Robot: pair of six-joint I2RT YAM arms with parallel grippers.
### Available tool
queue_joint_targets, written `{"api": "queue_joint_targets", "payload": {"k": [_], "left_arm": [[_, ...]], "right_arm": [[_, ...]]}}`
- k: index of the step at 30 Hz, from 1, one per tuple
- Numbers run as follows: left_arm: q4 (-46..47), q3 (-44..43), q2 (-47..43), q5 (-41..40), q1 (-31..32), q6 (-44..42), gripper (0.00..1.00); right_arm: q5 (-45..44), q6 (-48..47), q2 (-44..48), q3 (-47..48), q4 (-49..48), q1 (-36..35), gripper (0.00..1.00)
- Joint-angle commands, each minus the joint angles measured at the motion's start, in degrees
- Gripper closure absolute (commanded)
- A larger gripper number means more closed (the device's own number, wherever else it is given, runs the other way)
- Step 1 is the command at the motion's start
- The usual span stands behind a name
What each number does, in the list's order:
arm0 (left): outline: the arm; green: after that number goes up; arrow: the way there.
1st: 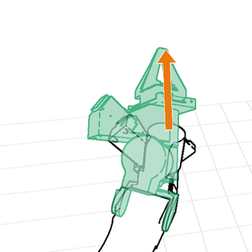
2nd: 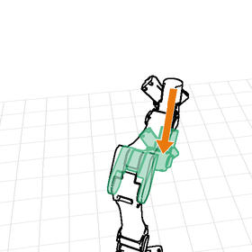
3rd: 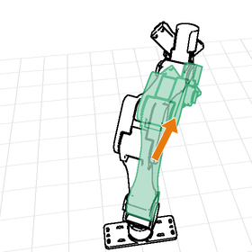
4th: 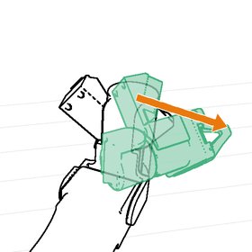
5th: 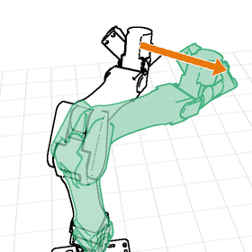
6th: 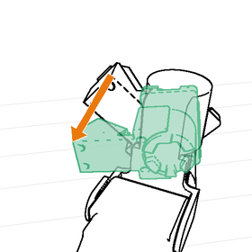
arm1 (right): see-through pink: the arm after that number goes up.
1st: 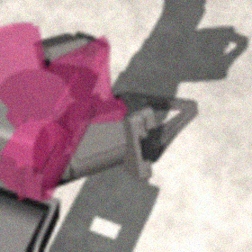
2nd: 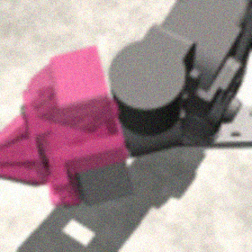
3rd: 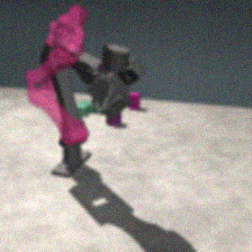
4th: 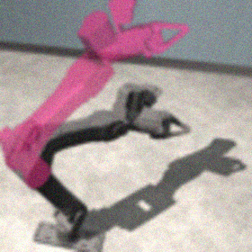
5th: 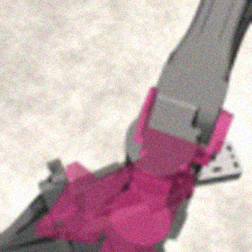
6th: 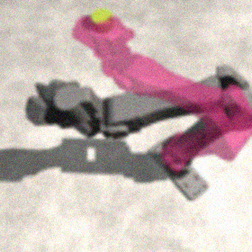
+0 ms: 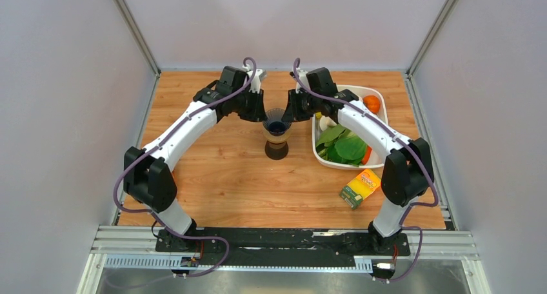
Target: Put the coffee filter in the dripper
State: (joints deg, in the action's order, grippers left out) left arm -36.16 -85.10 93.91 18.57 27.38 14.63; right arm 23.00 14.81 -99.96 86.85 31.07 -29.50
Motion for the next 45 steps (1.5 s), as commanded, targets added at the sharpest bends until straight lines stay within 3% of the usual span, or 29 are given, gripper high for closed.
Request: {"api": "queue_joint_targets", "payload": {"k": [1, 19, 37, 45], "left_arm": [[-2.94, 0.00, 2.42, 3.00, 2.33, -1.01, 0.79], [-3.14, -1.62, 2.35, 1.70, 2.30, -0.82, 0.50], [-1.90, -6.28, 2.05, 2.55, 1.19, 0.07, 0.44], [2.50, -3.86, -3.26, 6.67, -0.76, -0.49, 0.36]], "right_arm": [[-0.85, -1.23, -1.99, 0.36, 3.22, -0.66, 0.83], [-0.59, -1.18, -2.25, 2.16, 3.25, -0.61, 0.54], [0.05, -2.22, -1.10, 6.02, 3.19, -0.23, 0.39], [3.95, -4.26, 2.21, 5.99, 2.27, 0.59, 0.15]]}}
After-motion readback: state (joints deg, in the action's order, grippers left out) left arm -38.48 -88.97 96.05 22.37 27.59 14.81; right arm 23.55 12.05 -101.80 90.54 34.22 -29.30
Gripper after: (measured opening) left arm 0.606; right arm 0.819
